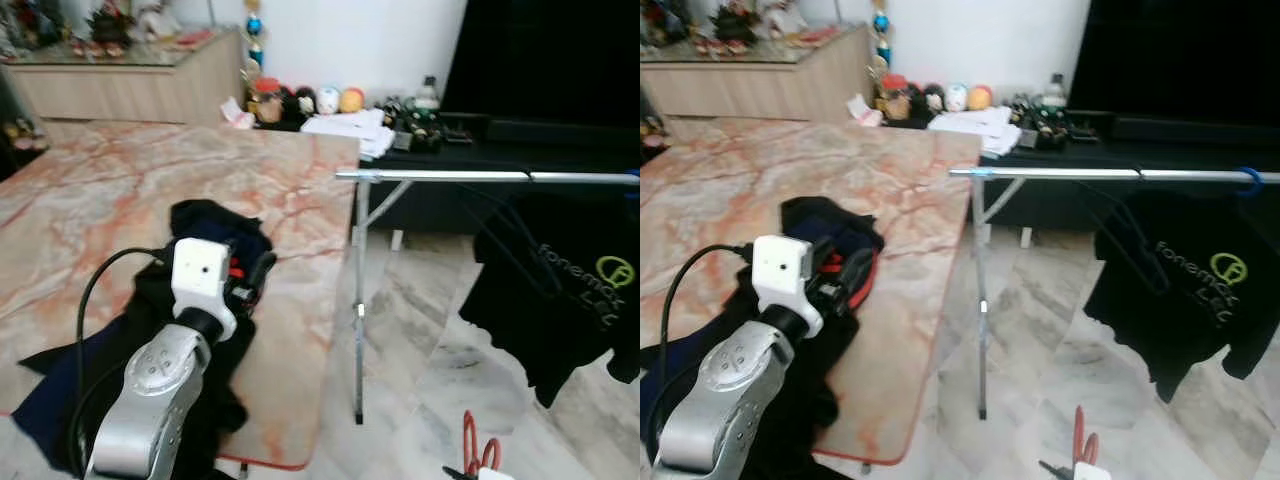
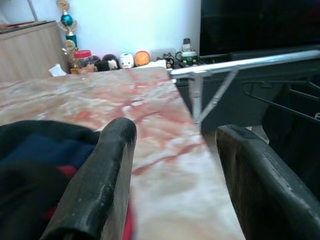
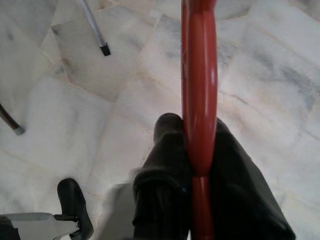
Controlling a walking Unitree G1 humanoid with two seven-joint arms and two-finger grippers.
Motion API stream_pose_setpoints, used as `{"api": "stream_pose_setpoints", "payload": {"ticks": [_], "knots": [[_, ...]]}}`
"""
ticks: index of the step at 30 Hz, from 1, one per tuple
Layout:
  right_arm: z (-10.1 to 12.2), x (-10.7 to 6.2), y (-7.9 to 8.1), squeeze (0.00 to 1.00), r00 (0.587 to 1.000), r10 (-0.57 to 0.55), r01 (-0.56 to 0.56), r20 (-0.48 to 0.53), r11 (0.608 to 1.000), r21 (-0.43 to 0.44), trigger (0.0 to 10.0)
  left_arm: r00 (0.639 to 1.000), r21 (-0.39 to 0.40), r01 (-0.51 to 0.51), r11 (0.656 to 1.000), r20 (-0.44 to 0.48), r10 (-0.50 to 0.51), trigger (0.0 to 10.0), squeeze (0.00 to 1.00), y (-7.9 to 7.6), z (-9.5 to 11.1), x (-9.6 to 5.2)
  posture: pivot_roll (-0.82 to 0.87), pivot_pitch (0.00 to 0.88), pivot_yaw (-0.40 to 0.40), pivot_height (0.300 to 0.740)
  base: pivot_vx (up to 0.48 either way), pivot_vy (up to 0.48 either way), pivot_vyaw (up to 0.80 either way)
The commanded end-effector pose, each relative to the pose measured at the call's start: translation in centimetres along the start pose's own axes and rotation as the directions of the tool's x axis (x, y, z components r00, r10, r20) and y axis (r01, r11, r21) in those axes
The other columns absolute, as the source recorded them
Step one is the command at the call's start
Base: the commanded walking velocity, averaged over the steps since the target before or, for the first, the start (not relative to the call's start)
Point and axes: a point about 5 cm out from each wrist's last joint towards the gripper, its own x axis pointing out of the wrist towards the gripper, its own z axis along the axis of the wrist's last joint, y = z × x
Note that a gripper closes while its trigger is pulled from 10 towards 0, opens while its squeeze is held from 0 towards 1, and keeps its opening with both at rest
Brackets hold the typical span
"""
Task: Hang hanger
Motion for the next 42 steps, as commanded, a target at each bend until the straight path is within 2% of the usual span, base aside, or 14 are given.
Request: {"api": "stream_pose_setpoints", "payload": {"ticks": [1, 17, 20, 22, 23, 25, 28, 29, 31, 32, 37, 38, 41, 42], "knots": [[-0.1, 0.0, -0.2, 0.0, 1.0, -0.007, 0.007, -0.005, 1.0, 0.003, 10.0, 0.999, -0.004, 0.007, 1.0, 0.032, -0.007, 10.0, 0.0, -0.3, 0.6, 0.0, 0.15, 0.053, 0.051, 0.74, 0.0, -0.48, 0.0], [0.3, 0.1, -0.2, 0.0, 1.0, -0.007, 0.007, 0.004, 1.0, 0.002, 10.0, 1.0, -0.005, 0.001, 1.0, -0.004, -0.001, 10.0, 0.0, -0.2, -0.4, -0.7, 0.15, 0.052, 0.046, 0.74, 0.0, -0.48, 0.0], [0.3, 0.1, -0.3, 0.0, 1.0, -0.007, 0.007, 0.003, 1.0, -0.001, 10.0, 0.999, 0.0, -0.007, 1.0, -0.032, 0.007, 10.0, 0.0, 0.1, -1.1, -1.1, 0.15, 0.052, 0.044, 0.74, 0.0, -0.48, 0.0], [0.3, 0.1, -0.3, 0.0, 1.0, -0.007, 0.007, 0.004, 1.0, -0.003, 10.0, 0.995, 0.002, -0.034, 0.999, -0.097, 0.034, 10.0, 0.0, 0.9, -2.8, -1.7, 0.15, 0.051, 0.043, 0.74, 0.0, 0.0, 0.0], [0.3, 0.1, -0.3, 0.0, 1.0, -0.005, 0.005, 0.003, 1.0, -0.006, 10.0, 0.98, 0.013, -0.084, 0.996, -0.179, 0.085, 10.0, 0.0, 2.0, -5.2, -2.7, 0.15, 0.047, 0.04, 0.74, 0.0, 0.0, 0.0], [0.3, 0.1, -0.2, 0.0, 1.0, -0.002, 0.002, 0.004, 1.0, -0.009, 10.0, 0.952, 0.031, -0.13, 0.991, -0.276, 0.134, 10.0, 0.0, 3.4, -8.1, -4.2, 0.14, 0.044, 0.037, 0.74, 0.0, 0.0, 0.0], [0.3, 0.1, -0.2, 0.0, 1.0, -0.001, 0.002, 0.004, 1.0, -0.01, 10.0, 0.934, 0.054, -0.141, 0.989, -0.323, 0.151, 10.0, 0.0, 3.9, -9.3, -4.9, 0.14, 0.044, 0.037, 0.74, 0.0, 0.0, 0.0], [0.4, 0.1, -0.3, 0.0, 1.0, 0.0, 0.0, 0.005, 1.0, -0.012, 10.0, 0.893, 0.072, -0.162, 0.984, -0.413, 0.177, 10.0, 0.0, 4.7, -11.8, -6.5, 0.14, 0.039, 0.026, 0.74, 0.0, 0.0, 0.0], [0.5, 0.1, -0.3, 0.0, 1.0, 0.001, -0.001, 0.006, 1.0, -0.016, 10.0, 0.829, 0.066, -0.188, 0.98, -0.524, 0.194, 10.0, 0.0, 5.4, -14.8, -8.7, 0.14, 0.038, 0.02, 0.74, 0.0, 0.0, 0.0], [0.5, 0.1, -0.3, 0.0, 1.0, 0.001, -0.001, 0.006, 1.0, -0.016, 10.0, 0.829, 0.066, -0.188, 0.98, -0.524, 0.194, 10.0, 0.0, 5.4, -14.8, -8.7, 0.14, 0.038, 0.02, 0.74, 0.0, 0.0, 0.0], [0.7, 0.2, -0.3, 0.0, 0.999, 0.033, -0.033, -0.002, 0.999, -0.025, 10.0, 0.698, 0.069, -0.217, 0.974, -0.686, 0.204, 10.0, 0.0, 5.3, -19.2, -12.2, 0.12, 0.035, -0.004, 0.74, 0.0, 0.0, 0.0], [0.7, 0.2, -0.3, 0.0, 0.999, 0.033, -0.033, -0.002, 0.999, -0.025, 10.0, 0.698, 0.069, -0.217, 0.974, -0.686, 0.204, 10.0, 0.0, 5.3, -19.2, -12.2, 0.12, 0.035, -0.004, 0.74, 0.0, 0.0, 0.0], [0.7, 0.2, -0.2, 0.0, 0.999, 0.05, -0.05, -0.008, 0.998, -0.032, 10.0, 0.606, 0.06, -0.252, 0.966, -0.769, 0.206, 10.0, 0.0, 5.0, -21.6, -14.2, 0.13, 0.032, -0.012, 0.74, 0.0, 0.0, 0.0], [0.7, 0.2, -0.2, 0.0, 0.999, 0.05, -0.05, -0.008, 0.998, -0.032, 10.0, 0.606, 0.06, -0.252, 0.966, -0.769, 0.206, 10.0, 0.0, 5.0, -21.6, -14.2, 0.13, 0.032, -0.012, 0.74, 0.0, 0.0, 0.0]]}}
